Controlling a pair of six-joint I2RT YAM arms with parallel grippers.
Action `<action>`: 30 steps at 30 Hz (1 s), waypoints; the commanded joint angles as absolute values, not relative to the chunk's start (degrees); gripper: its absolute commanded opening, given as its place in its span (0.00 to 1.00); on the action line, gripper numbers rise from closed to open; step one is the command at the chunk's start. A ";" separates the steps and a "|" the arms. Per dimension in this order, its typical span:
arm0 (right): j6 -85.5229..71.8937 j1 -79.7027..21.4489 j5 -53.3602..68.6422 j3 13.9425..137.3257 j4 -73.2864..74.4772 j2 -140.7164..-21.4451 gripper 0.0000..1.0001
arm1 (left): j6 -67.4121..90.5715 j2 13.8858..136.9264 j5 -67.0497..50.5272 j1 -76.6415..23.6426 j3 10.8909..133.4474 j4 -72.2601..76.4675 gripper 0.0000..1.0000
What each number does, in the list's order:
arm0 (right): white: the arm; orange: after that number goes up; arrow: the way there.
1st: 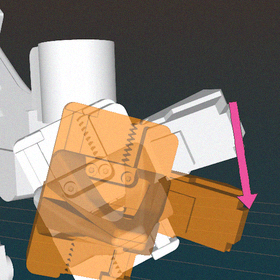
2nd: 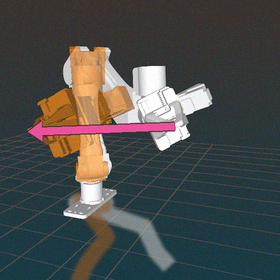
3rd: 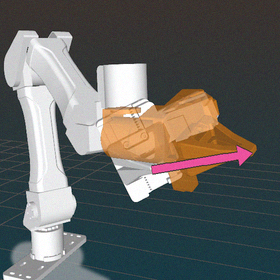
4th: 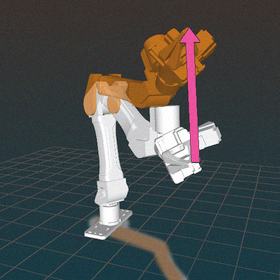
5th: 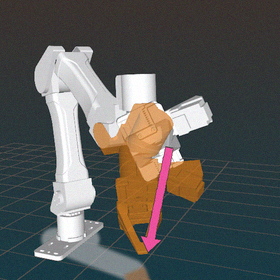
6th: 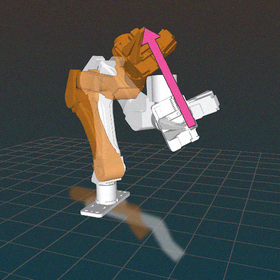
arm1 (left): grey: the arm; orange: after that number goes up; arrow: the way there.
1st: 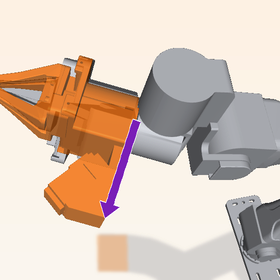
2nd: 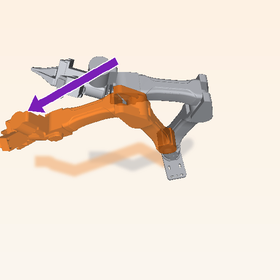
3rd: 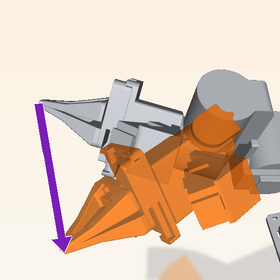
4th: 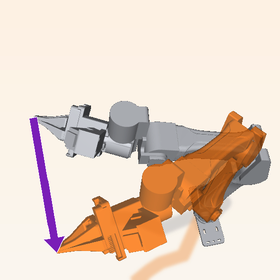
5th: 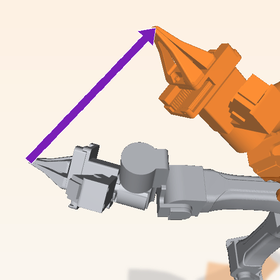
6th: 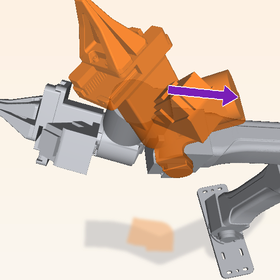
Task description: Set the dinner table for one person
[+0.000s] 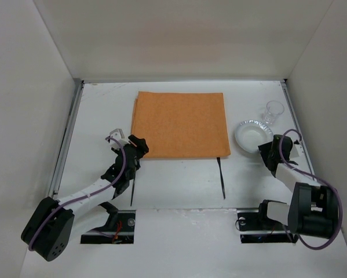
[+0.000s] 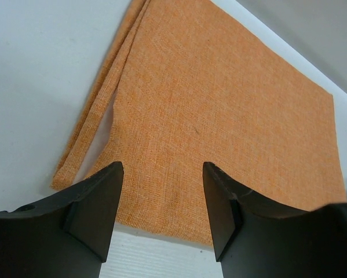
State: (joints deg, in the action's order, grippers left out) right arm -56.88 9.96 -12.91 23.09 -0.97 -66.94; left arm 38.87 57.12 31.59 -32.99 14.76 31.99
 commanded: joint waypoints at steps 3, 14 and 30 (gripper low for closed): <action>-60.47 10.59 -7.91 21.62 -13.61 -72.15 0.53 | 38.15 57.04 32.70 -33.35 14.15 36.47 0.54; -62.93 12.09 -8.79 16.18 -15.92 -66.55 0.17 | 37.97 58.80 33.31 -33.44 14.41 37.35 0.54; -58.01 -0.89 -10.64 26.88 1.24 -39.45 0.11 | 38.41 57.13 33.84 -32.04 13.54 37.53 0.54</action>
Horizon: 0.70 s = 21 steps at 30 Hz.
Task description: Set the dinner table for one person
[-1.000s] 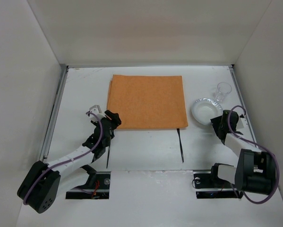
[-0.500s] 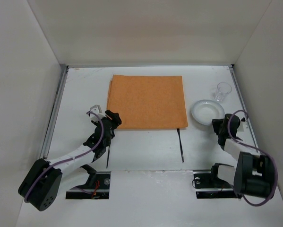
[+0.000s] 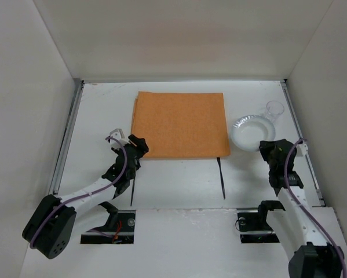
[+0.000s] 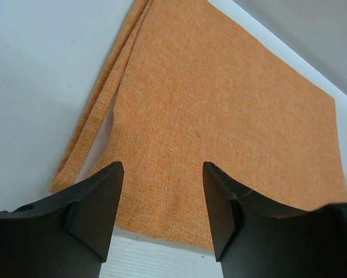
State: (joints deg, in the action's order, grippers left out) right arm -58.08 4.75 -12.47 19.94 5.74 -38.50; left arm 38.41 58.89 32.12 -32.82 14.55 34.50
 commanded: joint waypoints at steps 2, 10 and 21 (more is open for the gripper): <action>-58.18 -7.83 -10.55 30.39 -0.87 -44.53 0.11 | 38.58 56.60 34.27 -31.51 13.19 37.53 0.54; -59.76 -26.75 -5.81 44.90 -19.75 -72.47 0.11 | 39.37 55.72 33.84 -28.52 12.31 36.91 0.54; -62.57 -29.57 -2.29 62.22 -24.61 -99.48 0.12 | 39.29 55.28 34.10 -29.22 12.22 36.83 0.54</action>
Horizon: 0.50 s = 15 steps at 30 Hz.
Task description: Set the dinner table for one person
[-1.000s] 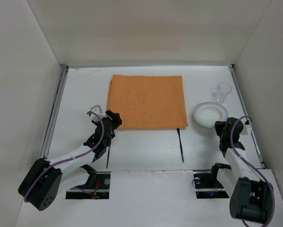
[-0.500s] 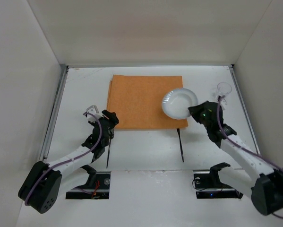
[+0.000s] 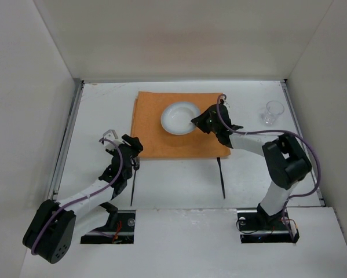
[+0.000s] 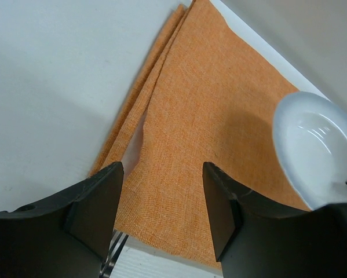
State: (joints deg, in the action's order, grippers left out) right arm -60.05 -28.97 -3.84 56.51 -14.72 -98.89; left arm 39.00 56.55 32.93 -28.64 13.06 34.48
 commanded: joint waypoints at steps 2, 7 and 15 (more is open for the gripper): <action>-63.80 -29.57 -1.67 63.36 -24.78 -101.68 0.12 | 39.20 55.55 34.19 -29.13 12.30 36.83 0.54; -64.69 -30.19 -0.88 64.51 -25.14 -105.02 0.13 | 39.11 55.55 34.28 -29.22 12.30 36.83 0.54; -65.48 -31.50 0.44 63.02 -23.91 -108.63 0.18 | 39.11 55.63 34.28 -29.22 12.39 36.83 0.54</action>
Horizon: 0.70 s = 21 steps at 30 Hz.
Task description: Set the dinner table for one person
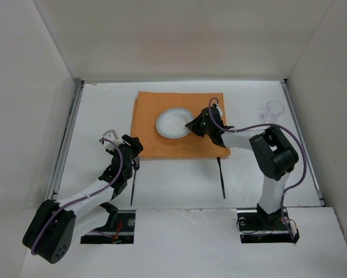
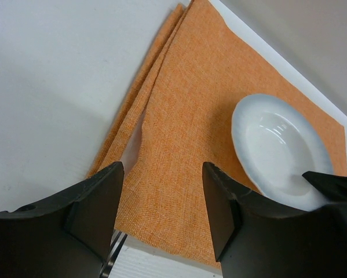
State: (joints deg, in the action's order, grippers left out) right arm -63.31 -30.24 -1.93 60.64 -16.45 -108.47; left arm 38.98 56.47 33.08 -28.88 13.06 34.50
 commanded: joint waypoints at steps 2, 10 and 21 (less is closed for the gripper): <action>-65.65 -31.94 0.61 62.23 -23.03 -109.07 0.21 | 39.11 55.46 34.10 -29.22 12.31 36.83 0.54; -63.73 -32.03 -3.59 57.57 -19.17 -104.60 0.55 | 38.94 55.37 34.36 -29.40 12.30 36.83 0.54; -50.04 -23.26 -15.01 47.29 -5.38 -83.26 0.44 | 38.85 56.25 33.84 -29.92 13.09 36.04 0.44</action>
State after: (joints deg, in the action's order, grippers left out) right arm -56.95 -26.57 -8.38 48.25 -10.11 -90.43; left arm 39.00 56.45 33.06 -29.28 13.06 34.46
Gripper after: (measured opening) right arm 0.485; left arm 0.462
